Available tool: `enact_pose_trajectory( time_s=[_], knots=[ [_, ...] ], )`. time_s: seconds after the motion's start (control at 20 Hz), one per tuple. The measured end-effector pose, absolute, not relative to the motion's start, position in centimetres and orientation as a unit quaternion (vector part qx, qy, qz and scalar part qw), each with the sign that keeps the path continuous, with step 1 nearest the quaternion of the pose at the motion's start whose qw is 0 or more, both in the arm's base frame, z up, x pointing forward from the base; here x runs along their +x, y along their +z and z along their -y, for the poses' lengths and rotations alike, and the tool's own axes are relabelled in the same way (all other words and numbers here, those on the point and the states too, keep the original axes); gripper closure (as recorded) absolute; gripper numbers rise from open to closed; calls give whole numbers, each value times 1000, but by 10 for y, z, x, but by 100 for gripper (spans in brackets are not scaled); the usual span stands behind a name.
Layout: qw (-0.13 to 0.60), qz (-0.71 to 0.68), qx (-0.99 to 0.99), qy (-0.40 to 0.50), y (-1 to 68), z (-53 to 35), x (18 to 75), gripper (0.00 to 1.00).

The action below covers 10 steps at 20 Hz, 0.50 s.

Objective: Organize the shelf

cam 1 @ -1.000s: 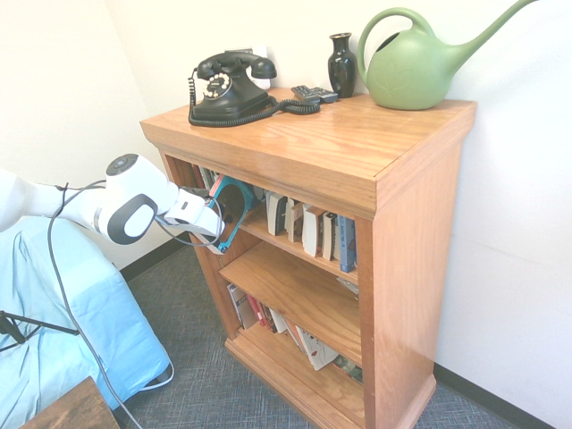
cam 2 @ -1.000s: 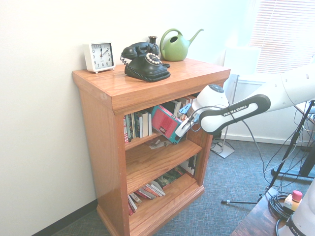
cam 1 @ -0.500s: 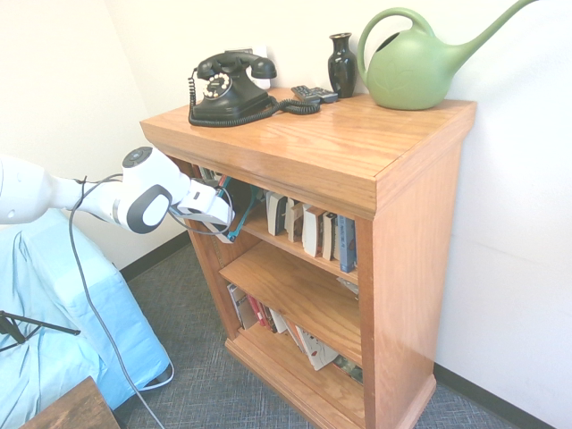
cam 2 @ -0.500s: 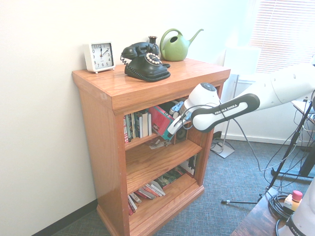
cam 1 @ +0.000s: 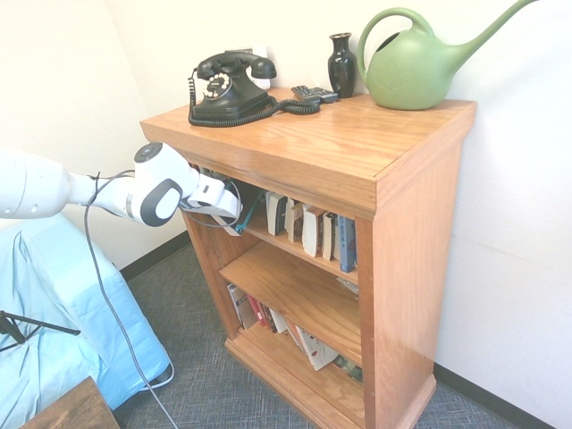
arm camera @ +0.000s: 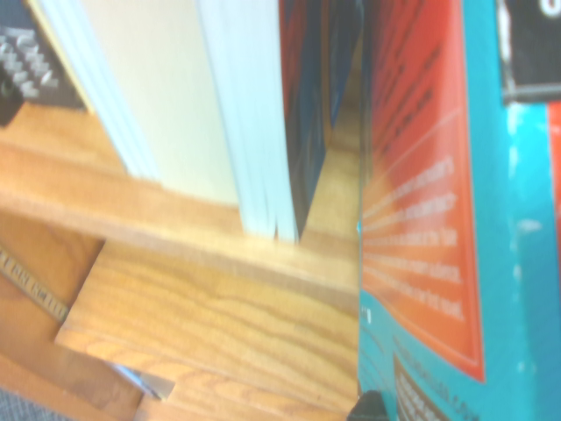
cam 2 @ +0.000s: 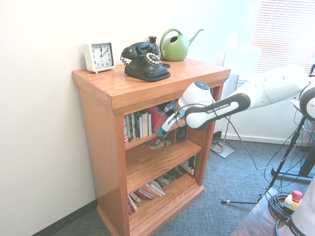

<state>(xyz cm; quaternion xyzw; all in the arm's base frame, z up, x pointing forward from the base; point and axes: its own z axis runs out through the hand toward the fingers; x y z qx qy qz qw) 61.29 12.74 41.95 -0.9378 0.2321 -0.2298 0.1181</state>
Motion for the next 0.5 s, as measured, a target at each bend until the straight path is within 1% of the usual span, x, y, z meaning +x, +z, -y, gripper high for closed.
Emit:
enact_pose_trajectory(
  time_s=[0.5],
  knots=[
    [125,-239,-935,-230,421,-146,624,100]
  ],
)
